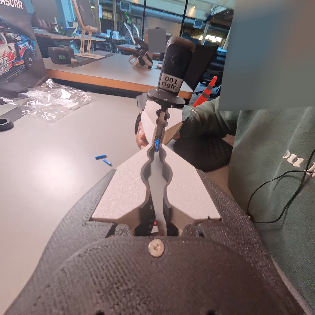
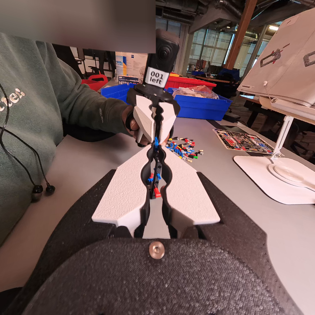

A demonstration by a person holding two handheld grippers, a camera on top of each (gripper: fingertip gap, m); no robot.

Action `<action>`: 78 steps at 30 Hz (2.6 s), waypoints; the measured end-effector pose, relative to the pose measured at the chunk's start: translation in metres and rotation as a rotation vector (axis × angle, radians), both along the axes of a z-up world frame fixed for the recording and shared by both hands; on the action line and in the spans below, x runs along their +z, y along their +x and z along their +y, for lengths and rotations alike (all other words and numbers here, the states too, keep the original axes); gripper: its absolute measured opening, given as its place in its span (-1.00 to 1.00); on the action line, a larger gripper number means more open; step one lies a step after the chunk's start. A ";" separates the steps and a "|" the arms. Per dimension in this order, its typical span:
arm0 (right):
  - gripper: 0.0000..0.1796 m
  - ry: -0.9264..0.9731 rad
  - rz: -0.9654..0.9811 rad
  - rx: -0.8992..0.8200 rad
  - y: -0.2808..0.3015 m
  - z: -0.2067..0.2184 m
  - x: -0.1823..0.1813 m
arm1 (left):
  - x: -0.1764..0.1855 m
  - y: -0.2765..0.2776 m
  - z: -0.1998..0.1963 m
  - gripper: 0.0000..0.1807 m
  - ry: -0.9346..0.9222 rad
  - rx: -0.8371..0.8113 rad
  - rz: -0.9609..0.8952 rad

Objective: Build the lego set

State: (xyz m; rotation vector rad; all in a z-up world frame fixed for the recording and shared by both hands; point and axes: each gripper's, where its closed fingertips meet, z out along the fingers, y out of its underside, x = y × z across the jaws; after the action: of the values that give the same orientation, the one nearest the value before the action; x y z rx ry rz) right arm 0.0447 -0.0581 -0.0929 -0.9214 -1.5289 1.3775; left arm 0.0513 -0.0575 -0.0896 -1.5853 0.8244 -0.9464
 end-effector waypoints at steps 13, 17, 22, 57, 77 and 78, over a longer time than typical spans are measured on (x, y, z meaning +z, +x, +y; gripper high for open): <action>-0.97 0.015 -0.237 -0.016 -0.010 0.008 -0.049 | -0.057 -0.026 0.000 -0.93 -0.094 0.054 0.319; -0.98 -0.013 -0.231 -0.012 -0.010 0.009 -0.048 | -0.058 -0.024 0.000 -0.93 -0.066 0.049 0.316; -0.98 -0.041 -0.232 0.006 -0.009 0.008 -0.048 | -0.057 -0.023 0.000 -0.93 -0.035 0.048 0.291; -0.99 -0.160 -0.352 0.083 -0.010 -0.003 -0.049 | -0.058 -0.023 -0.010 -0.93 0.021 -0.022 0.305; -0.99 -0.043 -0.294 0.054 -0.010 0.006 -0.046 | -0.058 -0.021 -0.002 -0.93 -0.031 -0.022 0.290; -1.00 -0.031 -0.290 0.046 -0.010 0.006 -0.046 | -0.057 -0.021 -0.002 -0.93 -0.031 -0.021 0.289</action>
State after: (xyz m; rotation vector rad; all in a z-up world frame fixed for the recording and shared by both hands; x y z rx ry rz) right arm 0.0349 -0.0520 -0.1386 -1.1512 -1.7573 1.3474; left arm 0.0307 -0.0593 -0.1471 -1.7695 1.0312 -0.7567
